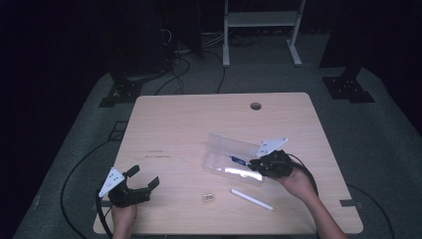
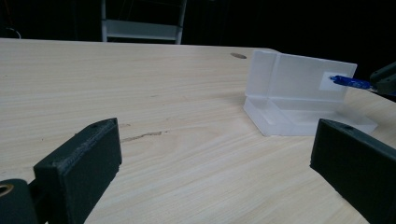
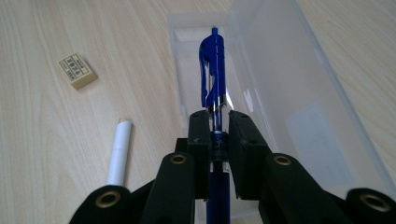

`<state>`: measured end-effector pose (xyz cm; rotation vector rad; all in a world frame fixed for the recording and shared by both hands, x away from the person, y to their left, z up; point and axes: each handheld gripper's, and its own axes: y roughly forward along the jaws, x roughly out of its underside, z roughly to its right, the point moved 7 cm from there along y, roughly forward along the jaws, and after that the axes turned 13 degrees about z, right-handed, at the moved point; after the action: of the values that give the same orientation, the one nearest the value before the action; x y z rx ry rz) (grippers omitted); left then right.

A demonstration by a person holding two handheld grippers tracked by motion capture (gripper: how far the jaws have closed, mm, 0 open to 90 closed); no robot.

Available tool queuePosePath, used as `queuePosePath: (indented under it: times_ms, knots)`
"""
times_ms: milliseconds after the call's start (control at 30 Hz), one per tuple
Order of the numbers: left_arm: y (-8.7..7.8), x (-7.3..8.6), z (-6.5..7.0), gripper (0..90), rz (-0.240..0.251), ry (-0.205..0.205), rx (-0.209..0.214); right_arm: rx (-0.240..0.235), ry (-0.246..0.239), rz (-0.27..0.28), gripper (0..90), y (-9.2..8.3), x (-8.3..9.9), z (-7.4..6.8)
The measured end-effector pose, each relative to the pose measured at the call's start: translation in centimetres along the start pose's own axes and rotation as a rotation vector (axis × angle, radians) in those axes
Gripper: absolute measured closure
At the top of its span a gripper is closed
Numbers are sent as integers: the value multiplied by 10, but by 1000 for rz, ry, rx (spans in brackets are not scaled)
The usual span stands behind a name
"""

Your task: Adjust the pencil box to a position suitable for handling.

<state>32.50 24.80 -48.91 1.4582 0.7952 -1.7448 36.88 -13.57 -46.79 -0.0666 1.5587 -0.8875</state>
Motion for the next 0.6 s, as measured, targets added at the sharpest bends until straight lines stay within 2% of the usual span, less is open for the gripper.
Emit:
queuePosePath:
  times_ms: [333,367,600]
  knots:
    - [0,0,0,11,0,0,2,0,-21,-28,790,15,-2,5]
    - [1,0,0,11,1,-2,2,-2,-9,-37,790,18,-1,6]
    - [1,0,0,11,1,-5,1,-8,-14,-47,790,28,0,8]
